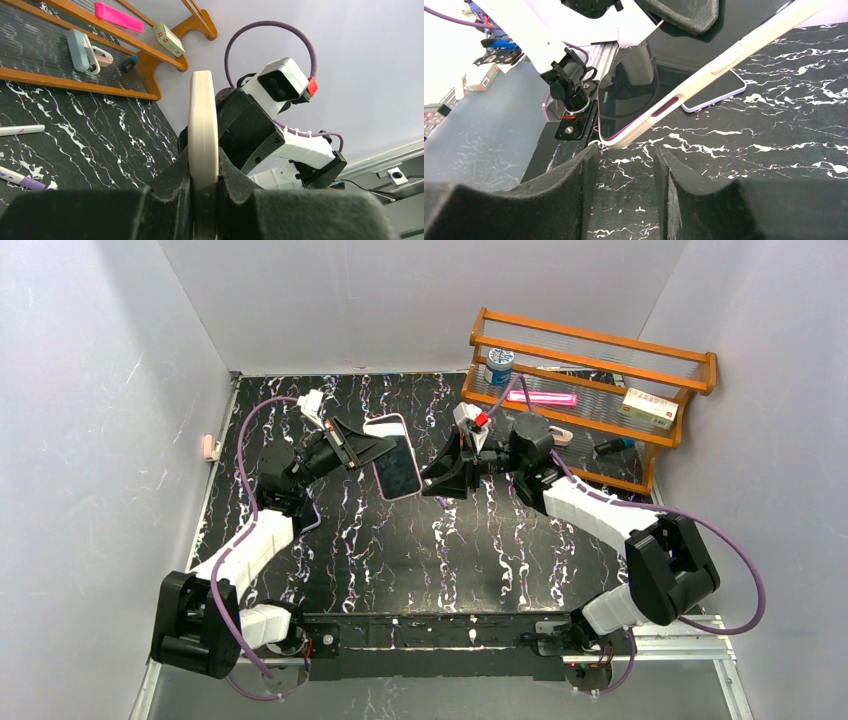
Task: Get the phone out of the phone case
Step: Remove the phone case from the phone.
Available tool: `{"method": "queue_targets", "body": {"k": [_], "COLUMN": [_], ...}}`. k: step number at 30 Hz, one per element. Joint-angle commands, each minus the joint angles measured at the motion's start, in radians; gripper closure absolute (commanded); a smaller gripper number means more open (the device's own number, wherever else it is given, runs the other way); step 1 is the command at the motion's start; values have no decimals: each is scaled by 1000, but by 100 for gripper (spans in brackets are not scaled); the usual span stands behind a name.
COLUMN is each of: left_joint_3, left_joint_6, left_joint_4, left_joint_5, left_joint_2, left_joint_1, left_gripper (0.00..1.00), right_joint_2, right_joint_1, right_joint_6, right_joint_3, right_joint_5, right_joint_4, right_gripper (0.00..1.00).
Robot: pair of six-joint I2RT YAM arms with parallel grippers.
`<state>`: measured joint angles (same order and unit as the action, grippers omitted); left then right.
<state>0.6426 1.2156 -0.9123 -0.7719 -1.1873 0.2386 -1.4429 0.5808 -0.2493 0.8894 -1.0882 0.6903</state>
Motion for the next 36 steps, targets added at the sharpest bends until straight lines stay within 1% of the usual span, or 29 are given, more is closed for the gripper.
{"method": "queue_targets", "body": {"k": [1, 8, 18, 26, 30, 33, 36], "left_joint_3": [61, 65, 66, 74, 82, 94, 105], "left_joint_6": [-2, -2, -7, -5, -3, 4, 19], "left_joint_4": [-61, -62, -61, -61, -62, -61, -62], "left_joint_5": [-35, -40, -31, -40, -42, -46, -48], "left_joint_2": [24, 22, 22, 25, 21, 15, 14], "left_joint_1": [-1, 9, 13, 36, 61, 86, 111], "left_gripper": [100, 100, 100, 100, 100, 100, 100], "right_joint_2": [-13, -48, -32, -50, -61, -71, -94], "right_joint_1": [4, 5, 8, 8, 8, 8, 8], "right_joint_6": [-23, -60, -71, -91, -85, -36, 37], "right_joint_3": [53, 73, 61, 74, 83, 100, 132], "right_joint_5": [-39, -58, -77, -85, -76, -65, -51], "right_joint_4": [55, 95, 106, 130, 119, 66, -23], "right_gripper": [50, 56, 53, 57, 63, 69, 78]}}
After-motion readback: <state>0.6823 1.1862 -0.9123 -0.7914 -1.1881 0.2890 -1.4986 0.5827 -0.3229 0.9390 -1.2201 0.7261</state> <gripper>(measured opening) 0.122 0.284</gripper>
